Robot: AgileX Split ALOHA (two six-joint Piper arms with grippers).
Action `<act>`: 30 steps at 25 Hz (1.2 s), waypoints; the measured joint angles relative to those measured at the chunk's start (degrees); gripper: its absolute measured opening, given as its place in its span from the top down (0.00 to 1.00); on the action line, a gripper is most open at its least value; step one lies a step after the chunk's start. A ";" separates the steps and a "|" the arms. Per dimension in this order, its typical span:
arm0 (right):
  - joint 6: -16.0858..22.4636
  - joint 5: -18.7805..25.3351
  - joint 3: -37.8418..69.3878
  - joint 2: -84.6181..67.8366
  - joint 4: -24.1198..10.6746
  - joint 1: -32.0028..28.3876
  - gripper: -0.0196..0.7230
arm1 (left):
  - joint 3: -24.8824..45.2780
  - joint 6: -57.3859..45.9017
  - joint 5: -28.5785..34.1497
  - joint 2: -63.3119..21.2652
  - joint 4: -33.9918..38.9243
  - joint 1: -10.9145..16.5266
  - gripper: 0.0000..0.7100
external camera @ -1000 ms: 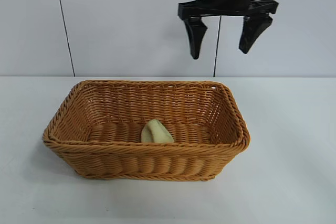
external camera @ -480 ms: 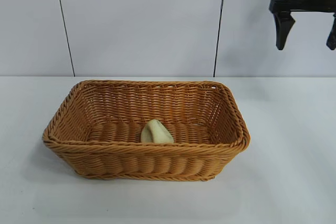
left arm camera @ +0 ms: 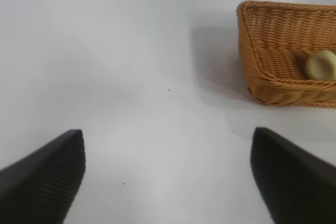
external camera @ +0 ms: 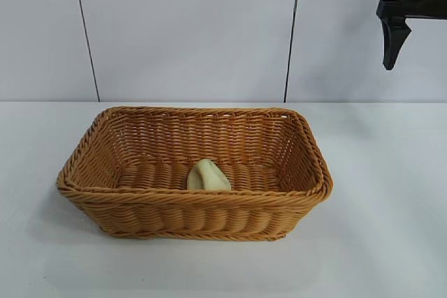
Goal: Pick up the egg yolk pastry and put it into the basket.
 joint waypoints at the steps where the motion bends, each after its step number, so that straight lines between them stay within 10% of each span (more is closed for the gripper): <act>1: -0.40 -0.06 2.34 -1.25 0.12 0.00 0.10 | 0.00 0.00 0.00 0.00 0.00 0.00 0.07; 14: -5.14 -0.67 46.93 -36.91 1.42 0.00 0.11 | 0.00 0.00 0.00 0.00 0.06 0.00 0.07; 21: -8.08 -8.03 68.82 -58.60 1.52 0.00 0.11 | 0.00 0.00 0.00 0.00 0.06 0.00 0.07; 30: -8.25 -10.86 76.35 -84.37 2.15 0.00 0.11 | 0.00 0.00 0.00 0.00 0.06 0.00 0.07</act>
